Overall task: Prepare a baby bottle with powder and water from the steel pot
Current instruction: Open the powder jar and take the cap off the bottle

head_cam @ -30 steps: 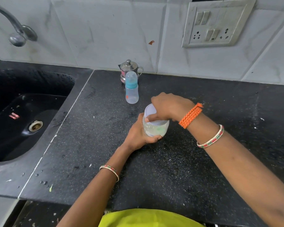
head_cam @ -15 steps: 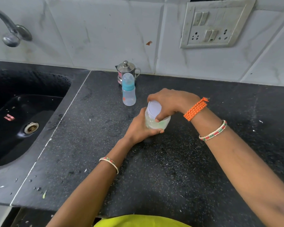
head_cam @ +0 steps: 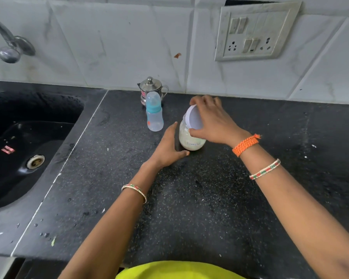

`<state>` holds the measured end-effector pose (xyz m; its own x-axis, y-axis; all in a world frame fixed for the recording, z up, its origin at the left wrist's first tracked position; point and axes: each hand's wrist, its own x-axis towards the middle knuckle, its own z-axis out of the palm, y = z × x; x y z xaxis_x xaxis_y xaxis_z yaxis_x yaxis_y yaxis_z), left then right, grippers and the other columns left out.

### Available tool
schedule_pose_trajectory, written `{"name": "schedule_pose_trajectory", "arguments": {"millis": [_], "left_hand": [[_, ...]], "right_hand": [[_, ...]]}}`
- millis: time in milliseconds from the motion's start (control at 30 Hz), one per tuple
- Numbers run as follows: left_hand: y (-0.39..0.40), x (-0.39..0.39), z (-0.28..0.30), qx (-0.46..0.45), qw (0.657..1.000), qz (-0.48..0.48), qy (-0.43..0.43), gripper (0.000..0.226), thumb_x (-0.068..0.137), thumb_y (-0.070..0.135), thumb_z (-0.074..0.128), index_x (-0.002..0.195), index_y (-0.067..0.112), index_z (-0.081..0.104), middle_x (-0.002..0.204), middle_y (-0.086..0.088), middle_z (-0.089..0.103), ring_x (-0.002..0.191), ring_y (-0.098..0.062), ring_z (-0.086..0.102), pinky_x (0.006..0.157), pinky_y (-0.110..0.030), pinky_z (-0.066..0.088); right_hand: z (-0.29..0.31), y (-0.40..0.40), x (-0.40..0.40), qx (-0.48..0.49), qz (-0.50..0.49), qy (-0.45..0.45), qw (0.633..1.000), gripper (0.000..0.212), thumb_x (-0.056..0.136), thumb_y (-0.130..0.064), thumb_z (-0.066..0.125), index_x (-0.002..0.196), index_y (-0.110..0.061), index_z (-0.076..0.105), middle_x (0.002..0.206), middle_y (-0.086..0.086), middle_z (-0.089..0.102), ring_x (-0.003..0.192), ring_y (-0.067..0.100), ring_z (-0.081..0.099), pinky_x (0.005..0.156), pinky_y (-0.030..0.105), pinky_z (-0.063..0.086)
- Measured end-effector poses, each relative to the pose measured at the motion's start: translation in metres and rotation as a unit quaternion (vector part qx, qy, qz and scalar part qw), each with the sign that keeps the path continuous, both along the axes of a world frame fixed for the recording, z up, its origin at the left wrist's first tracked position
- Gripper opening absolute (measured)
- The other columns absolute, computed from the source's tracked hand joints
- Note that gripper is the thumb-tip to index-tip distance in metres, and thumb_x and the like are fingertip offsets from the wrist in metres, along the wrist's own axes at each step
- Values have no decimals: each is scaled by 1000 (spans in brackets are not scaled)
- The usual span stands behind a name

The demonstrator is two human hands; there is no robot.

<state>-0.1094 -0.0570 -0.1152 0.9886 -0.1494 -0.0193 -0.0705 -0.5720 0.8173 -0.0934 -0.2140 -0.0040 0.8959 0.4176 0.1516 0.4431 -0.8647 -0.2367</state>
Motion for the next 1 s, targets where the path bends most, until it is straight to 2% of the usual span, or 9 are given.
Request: {"name": "schedule_pose_trajectory", "arguments": {"millis": [67,167,333,467,600,700,767,867,1000], "left_hand": [[7,-14,-5,7,999,16,-31,89,78,11,72,148,14,17,155,-4,21,140,-17,23,98,-2,18],[12,-32,-12,13,997,36,-62,72,83,5,64,145,16,28,151,-4,31,134,-15,32,89,2,17],[16,-63,-16,23,997,43,-67,61,85,3,58,140,17,36,144,-3,40,127,-14,41,95,-10,26],[23,-79,-15,23,996,56,-66,57,85,3,58,137,18,40,140,-3,43,122,-15,44,95,-16,30],[38,-90,-16,40,992,81,-84,56,83,4,59,135,17,43,138,-4,47,128,-20,41,111,-33,29],[51,-96,-14,45,989,101,-97,54,81,4,60,132,15,46,135,-5,50,127,-20,41,114,-44,25],[59,-96,-11,31,988,113,-97,52,82,4,60,131,15,47,133,-4,51,126,-18,42,111,-30,28],[76,-91,-2,4,986,133,-99,49,82,1,59,128,14,50,132,-2,52,123,-15,45,85,3,25],[99,-75,14,-24,980,162,-112,44,81,1,61,123,15,54,125,3,56,117,-7,48,88,3,23]], "right_hand": [[-19,-1,-23,106,-10,-33,994,72,69,-27,73,131,-19,38,125,10,40,115,29,37,88,30,36],[-61,-2,-59,206,-65,-69,974,60,70,-29,75,121,-19,46,119,9,40,112,25,39,89,26,34],[-111,-4,-91,294,-121,-24,948,40,73,-22,77,91,-13,43,109,0,34,92,10,42,75,12,32],[-128,-4,-101,301,-118,39,945,33,76,-21,76,87,-11,47,113,2,38,101,11,43,78,12,29],[-134,-3,-106,272,-97,58,956,32,73,-16,76,89,-13,47,118,6,42,118,25,44,95,27,35],[-123,3,-107,223,-126,-1,967,35,71,-28,73,95,-13,51,117,5,47,115,23,44,95,37,35],[-105,13,-103,235,-126,-59,962,33,72,-29,68,96,-13,52,113,4,49,110,22,44,93,38,35],[-70,37,-86,303,-69,-102,945,22,76,-17,65,94,-10,54,111,8,51,108,22,45,93,35,37],[-36,78,-47,335,-35,-106,935,16,77,-5,63,92,-5,56,106,10,52,101,19,48,87,19,32]]}}
